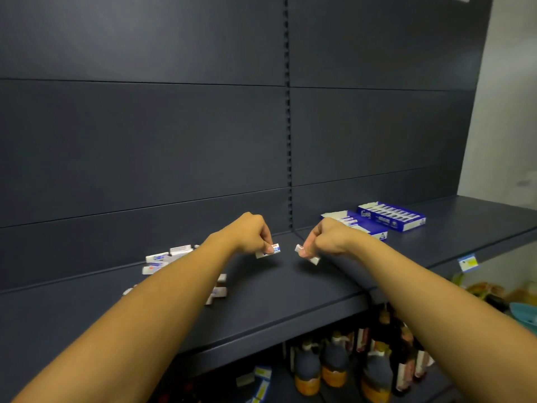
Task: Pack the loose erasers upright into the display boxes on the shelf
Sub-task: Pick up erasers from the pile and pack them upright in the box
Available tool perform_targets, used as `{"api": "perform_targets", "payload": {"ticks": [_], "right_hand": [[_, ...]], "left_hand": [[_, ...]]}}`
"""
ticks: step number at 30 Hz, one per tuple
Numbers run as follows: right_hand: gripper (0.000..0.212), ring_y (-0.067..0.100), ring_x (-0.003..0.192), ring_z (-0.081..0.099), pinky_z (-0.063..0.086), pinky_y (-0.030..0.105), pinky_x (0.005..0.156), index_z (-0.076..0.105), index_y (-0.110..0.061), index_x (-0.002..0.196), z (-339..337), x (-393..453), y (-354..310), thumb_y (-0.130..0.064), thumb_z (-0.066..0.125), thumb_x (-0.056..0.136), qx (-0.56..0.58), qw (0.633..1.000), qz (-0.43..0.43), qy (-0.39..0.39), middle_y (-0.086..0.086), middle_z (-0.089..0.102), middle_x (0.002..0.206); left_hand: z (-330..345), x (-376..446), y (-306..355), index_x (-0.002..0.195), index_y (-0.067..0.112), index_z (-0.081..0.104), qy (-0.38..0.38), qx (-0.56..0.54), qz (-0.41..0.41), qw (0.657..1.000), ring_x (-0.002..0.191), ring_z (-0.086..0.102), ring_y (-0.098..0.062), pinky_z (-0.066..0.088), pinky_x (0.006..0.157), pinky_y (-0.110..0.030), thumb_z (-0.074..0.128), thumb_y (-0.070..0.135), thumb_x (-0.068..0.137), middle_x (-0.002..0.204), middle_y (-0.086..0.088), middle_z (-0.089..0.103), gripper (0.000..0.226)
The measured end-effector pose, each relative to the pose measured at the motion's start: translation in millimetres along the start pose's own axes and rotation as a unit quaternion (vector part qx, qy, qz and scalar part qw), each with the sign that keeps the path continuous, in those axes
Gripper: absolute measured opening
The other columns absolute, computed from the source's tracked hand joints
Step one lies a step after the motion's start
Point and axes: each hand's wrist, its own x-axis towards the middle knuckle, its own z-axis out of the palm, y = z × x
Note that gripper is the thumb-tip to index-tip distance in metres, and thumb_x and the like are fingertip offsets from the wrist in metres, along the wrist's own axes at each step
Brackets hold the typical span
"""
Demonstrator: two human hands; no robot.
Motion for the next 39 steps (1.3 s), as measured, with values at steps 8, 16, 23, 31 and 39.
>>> {"api": "perform_targets", "payload": {"ticks": [8, 16, 23, 31, 39], "right_hand": [[0.02, 0.013, 0.093, 0.067, 0.054, 0.028, 0.086, 0.08, -0.011, 0.084, -61.0, 11.7, 71.3, -0.028, 0.086, 0.074, -0.026, 0.999, -0.003, 0.034, 0.002, 0.077, 0.088], [0.027, 0.02, 0.094, 0.067, 0.057, 0.037, 0.088, 0.077, -0.015, 0.086, -103.3, 47.7, 97.7, -0.037, 0.085, 0.073, -0.092, 0.994, -0.023, 0.062, 0.003, 0.074, 0.093], [0.015, 0.02, 0.098, 0.066, 0.058, 0.037, 0.084, 0.077, -0.01, 0.084, -132.7, 92.7, 118.8, -0.023, 0.082, 0.078, -0.082, 0.993, -0.039, 0.069, 0.005, 0.074, 0.093], [0.012, 0.017, 0.098, 0.062, 0.05, 0.03, 0.075, 0.077, -0.009, 0.09, -165.7, 150.4, 141.8, -0.02, 0.078, 0.085, -0.022, 0.995, -0.033, 0.092, 0.004, 0.072, 0.097], [0.011, 0.013, 0.091, 0.062, 0.051, 0.029, 0.073, 0.077, -0.016, 0.087, -167.1, 207.2, 163.7, -0.025, 0.081, 0.081, 0.044, 0.995, -0.049, 0.075, -0.001, 0.071, 0.096]], "left_hand": [[39.5, 52.7, 68.5, 0.087, 0.021, 0.08, 0.013, 0.015, -0.042, 0.999, 0.085, 0.067, -0.011, 0.057, 0.08, -0.031, 0.079, 0.031, 0.082, 0.081, 0.007, 0.071, 0.011], [49.4, 109.0, 97.9, 0.084, 0.022, 0.08, 0.023, 0.011, -0.066, 0.997, 0.087, 0.067, -0.015, 0.06, 0.084, -0.039, 0.078, 0.03, 0.082, 0.091, 0.001, 0.073, 0.009], [51.1, 165.3, 103.9, 0.089, 0.021, 0.081, 0.017, -0.018, -0.044, 0.999, 0.092, 0.067, -0.01, 0.054, 0.085, -0.029, 0.08, 0.027, 0.083, 0.092, 0.004, 0.076, 0.009], [47.0, 232.1, 107.3, 0.094, 0.022, 0.083, 0.068, -0.127, -0.047, 0.988, 0.091, 0.064, -0.002, 0.046, 0.079, -0.02, 0.08, 0.027, 0.084, 0.093, 0.01, 0.076, 0.012], [63.3, 271.6, 106.1, 0.084, 0.017, 0.083, 0.068, -0.206, -0.119, 0.969, 0.077, 0.068, -0.006, 0.056, 0.077, -0.026, 0.081, 0.022, 0.08, 0.079, 0.006, 0.077, 0.007]]}}
